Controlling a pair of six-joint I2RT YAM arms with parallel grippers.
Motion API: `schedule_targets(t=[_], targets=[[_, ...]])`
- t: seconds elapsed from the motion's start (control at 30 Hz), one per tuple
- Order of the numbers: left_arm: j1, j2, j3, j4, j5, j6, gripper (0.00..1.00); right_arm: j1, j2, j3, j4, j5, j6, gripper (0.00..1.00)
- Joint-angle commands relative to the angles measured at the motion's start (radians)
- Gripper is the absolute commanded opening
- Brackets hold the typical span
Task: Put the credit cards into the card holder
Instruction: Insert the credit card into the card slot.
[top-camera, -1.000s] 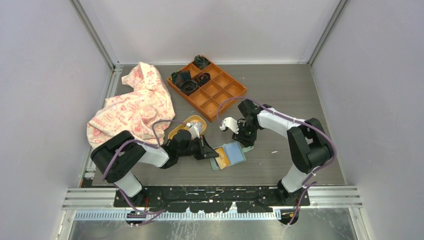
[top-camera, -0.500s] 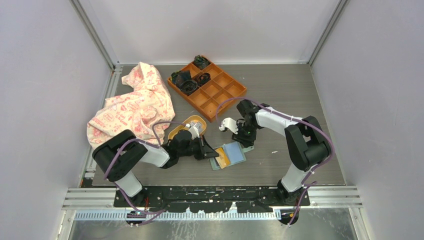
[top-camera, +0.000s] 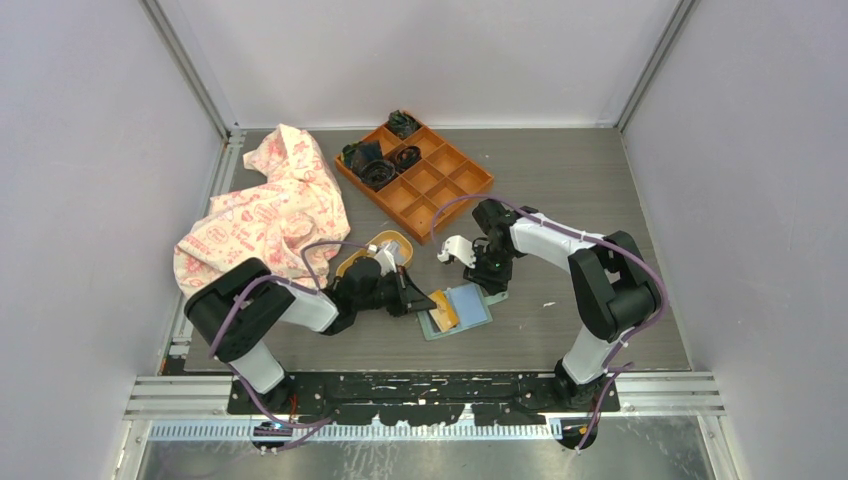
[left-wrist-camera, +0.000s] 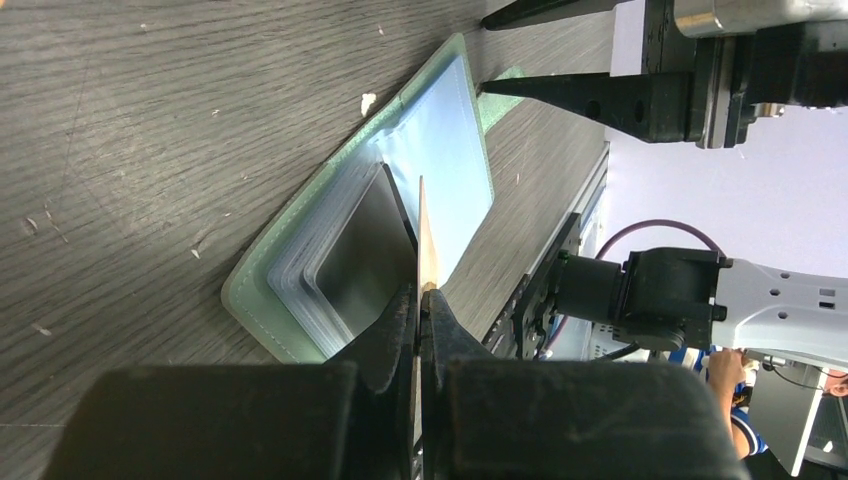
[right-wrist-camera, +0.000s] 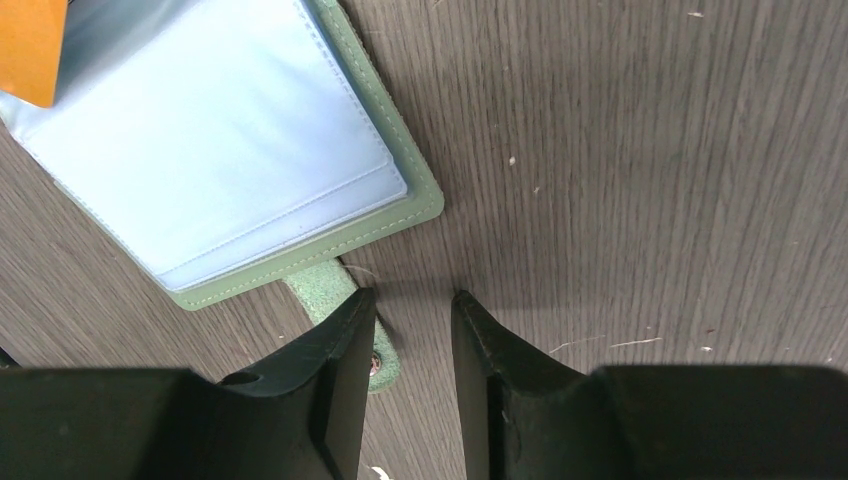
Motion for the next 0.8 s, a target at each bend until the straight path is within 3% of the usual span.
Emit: schedule_targets(t=[0.0,0.43,0.77], targets=[[0.005,0.015,0.036,0.041,-0.009,-0.004,0.0,0.004,0.013,0.017,-0.012,0.003,-0.015,0.4],[0.004,0.061,0.079,-0.04,0.01,-0.012,0.0,0.007,0.017,0.02,-0.018,0.002,-0.015,0.39],[0.004,0.015,0.113,-0.237,0.005,0.02,0.0,0.009,0.017,0.02,-0.02,0.002,-0.015,0.39]])
